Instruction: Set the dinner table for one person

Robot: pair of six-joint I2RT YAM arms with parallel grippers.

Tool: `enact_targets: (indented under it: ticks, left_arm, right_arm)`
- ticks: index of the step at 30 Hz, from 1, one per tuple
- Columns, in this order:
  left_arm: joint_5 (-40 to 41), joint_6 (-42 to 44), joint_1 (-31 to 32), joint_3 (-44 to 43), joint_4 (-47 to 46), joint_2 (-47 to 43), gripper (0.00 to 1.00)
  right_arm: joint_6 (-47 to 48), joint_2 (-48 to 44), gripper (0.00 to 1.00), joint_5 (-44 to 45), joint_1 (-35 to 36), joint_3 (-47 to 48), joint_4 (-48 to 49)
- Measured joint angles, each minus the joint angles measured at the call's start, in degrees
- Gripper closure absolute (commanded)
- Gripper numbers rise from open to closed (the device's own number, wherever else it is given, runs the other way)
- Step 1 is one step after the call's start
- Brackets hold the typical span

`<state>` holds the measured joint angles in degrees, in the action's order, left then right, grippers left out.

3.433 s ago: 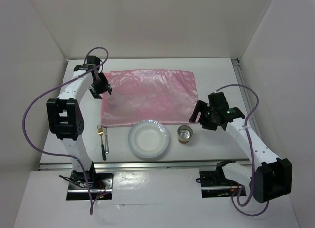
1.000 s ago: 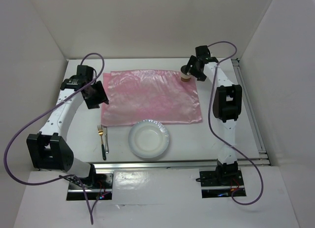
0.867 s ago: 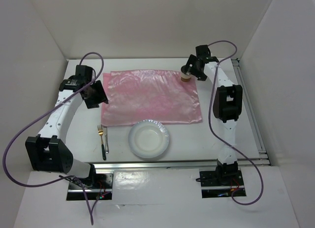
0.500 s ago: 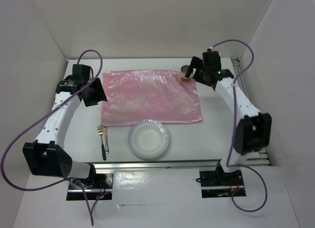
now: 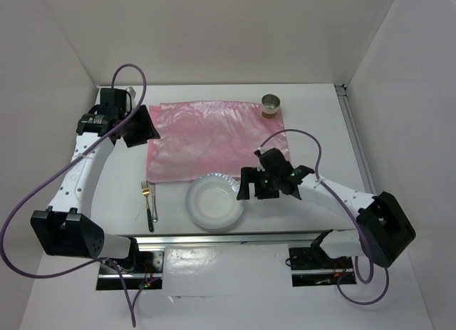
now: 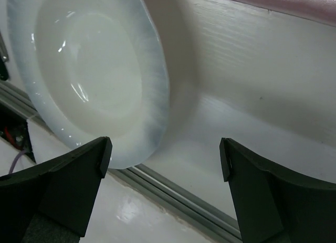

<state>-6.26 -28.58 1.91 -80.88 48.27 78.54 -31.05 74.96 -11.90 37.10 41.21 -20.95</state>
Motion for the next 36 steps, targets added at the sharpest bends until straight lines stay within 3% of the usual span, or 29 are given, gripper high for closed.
enact_targets:
  ticks: [4, 12, 25, 31, 36]
  left_arm:
    - [-1.2, -0.13, 0.0, 0.0, -0.11, 0.0, 0.37]
    - [-1.73, -0.15, -0.02, 0.0, -0.33, -0.02, 0.37]
    - [-1.97, -0.17, 0.0, 0.72, -0.48, -0.02, 0.38]
    - [-2.08, -0.17, 0.0, 1.2, -0.5, -0.02, 0.38]
    - [-2.14, -0.17, 0.0, 1.29, -0.52, -0.02, 0.38]
  right_arm:
    - [-2.36, -1.44, 0.04, -2.99, -0.37, -2.03, 4.24]
    - [-6.97, 6.19, 0.09, -7.34, -0.39, -4.57, 13.79]
    - [-9.79, 14.34, 0.35, -10.88, -0.37, -2.8, 21.05]
    - [-10.03, 16.57, 0.58, -10.73, -0.04, -1.53, 20.92]
    - [-11.34, 16.94, 0.92, -11.96, -0.09, -1.01, 20.92]
